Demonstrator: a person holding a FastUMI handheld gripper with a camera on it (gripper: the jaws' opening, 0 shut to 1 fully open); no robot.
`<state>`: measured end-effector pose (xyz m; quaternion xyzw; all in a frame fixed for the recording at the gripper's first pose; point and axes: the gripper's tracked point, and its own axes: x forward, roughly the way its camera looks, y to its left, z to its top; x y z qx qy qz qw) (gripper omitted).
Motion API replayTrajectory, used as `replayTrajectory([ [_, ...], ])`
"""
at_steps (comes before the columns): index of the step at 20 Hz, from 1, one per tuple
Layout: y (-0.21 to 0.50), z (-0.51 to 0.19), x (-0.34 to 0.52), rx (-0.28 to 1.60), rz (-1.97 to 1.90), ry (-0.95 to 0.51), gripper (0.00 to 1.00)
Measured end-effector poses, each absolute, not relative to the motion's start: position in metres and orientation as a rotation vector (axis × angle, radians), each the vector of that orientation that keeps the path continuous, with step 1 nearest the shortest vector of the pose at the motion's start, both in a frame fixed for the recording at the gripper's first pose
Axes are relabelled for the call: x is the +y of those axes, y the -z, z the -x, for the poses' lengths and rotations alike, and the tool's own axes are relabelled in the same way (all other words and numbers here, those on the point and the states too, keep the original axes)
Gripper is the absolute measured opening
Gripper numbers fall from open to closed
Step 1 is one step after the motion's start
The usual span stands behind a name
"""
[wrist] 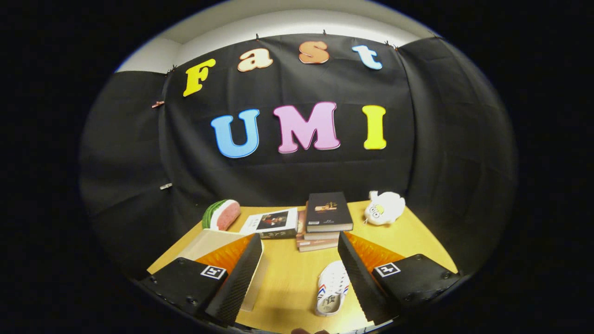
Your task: Open the storage box then place both shoes into the box .Put the left shoe in first, then the right shoe, with the right side of both shoes facing outward in a uniform manner.
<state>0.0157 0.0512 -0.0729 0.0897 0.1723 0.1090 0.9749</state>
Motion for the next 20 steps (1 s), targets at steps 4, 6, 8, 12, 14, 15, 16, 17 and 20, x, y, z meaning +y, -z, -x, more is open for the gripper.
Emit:
replayTrajectory([
  [4,0.115,-0.013,0.085,0.557,-0.306,-0.366,0.99],
  [6,0.132,-0.009,0.096,0.647,-0.371,-0.419,0.99],
  [8,0.146,-0.007,0.110,0.728,-0.433,-0.466,0.99],
  [12,0.178,0.004,0.141,0.902,-0.582,-0.576,0.99],
  [14,0.195,0.008,0.158,0.980,-0.656,-0.622,0.98],
  [15,0.202,0.011,0.166,1.016,-0.691,-0.652,0.98],
  [16,0.211,0.015,0.172,1.050,-0.719,-0.678,0.98],
  [17,0.219,0.018,0.178,1.078,-0.741,-0.700,0.98],
  [20,0.240,0.021,0.193,1.161,-0.844,-0.735,0.98],
])
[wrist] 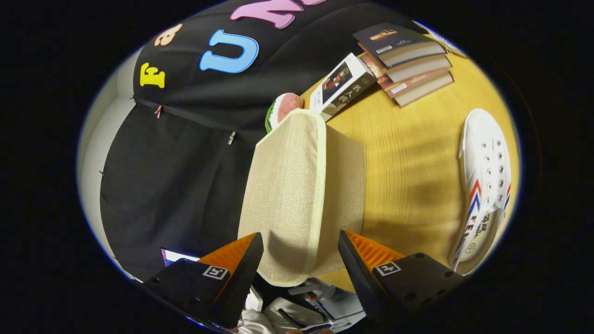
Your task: Open the storage box then place both shoes into the box .Put the left shoe in first, then the right shoe, with the right side of both shoes facing outward in a uniform manner.
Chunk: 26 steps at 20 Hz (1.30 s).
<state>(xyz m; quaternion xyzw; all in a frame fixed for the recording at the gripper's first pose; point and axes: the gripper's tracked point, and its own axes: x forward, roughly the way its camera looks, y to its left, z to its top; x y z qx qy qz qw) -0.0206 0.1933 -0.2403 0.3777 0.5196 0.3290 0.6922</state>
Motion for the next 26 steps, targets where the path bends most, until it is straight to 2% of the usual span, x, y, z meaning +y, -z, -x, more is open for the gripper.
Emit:
replayTrajectory([
  [6,0.250,0.016,0.214,1.258,-1.016,-0.798,0.95],
  [7,0.249,0.017,0.214,1.268,-1.022,-0.793,0.76],
  [11,0.250,0.018,0.210,1.333,-1.054,-0.770,0.61],
  [14,0.240,0.016,0.210,1.345,-1.107,-0.784,0.43],
  [15,0.241,0.015,0.211,1.346,-1.108,-0.772,0.17],
  [19,0.239,0.017,0.211,1.352,-1.080,-0.780,0.07],
  [26,0.216,0.009,0.206,1.284,-0.964,-0.781,0.05],
])
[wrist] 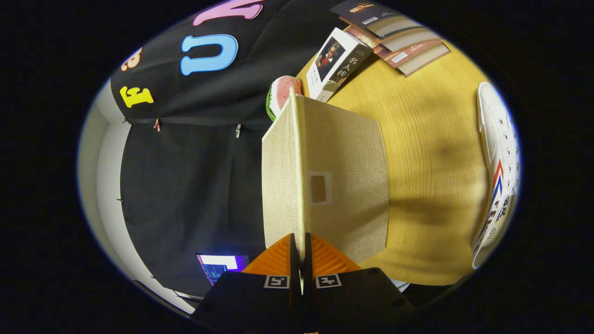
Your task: Open the storage box then place both shoes into the box .Put the left shoe in first, then the right shoe, with the right side of both shoes facing outward in a uniform manner.
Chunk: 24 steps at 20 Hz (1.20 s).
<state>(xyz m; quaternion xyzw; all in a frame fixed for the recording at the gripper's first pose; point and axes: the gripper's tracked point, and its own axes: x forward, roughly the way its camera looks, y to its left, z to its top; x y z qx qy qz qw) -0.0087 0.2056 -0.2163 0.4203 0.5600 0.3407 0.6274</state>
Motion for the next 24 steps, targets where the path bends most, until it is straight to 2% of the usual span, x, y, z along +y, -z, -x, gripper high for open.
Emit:
replayTrajectory([
  [7,0.157,0.010,0.227,1.230,-0.987,-0.804,0.05],
  [11,0.109,0.012,0.258,1.173,-0.967,-0.865,0.05],
  [17,0.058,0.021,0.336,1.100,-0.878,-0.989,0.06],
  [24,0.056,0.033,0.443,1.112,-0.820,-1.052,0.07],
])
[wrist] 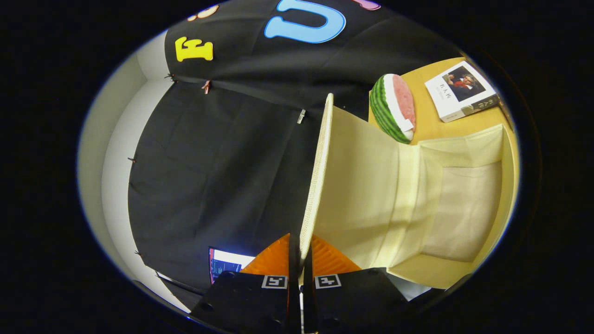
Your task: Open the storage box then place both shoes into the box .Put the left shoe in first, then the right shoe, with the right side of both shoes facing outward in a uniform manner.
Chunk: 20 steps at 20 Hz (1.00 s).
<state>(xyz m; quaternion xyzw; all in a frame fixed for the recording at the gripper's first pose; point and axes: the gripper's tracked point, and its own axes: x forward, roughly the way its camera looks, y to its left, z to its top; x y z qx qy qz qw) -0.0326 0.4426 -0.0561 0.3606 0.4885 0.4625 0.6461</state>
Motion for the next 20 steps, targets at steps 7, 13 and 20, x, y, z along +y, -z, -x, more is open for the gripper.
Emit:
replayTrajectory([
  [7,0.085,0.042,0.510,1.145,-0.716,-1.038,0.07],
  [13,0.098,0.042,0.526,1.170,-0.693,-0.982,0.07],
  [20,0.092,-0.003,0.457,0.957,-0.480,-0.857,0.97],
])
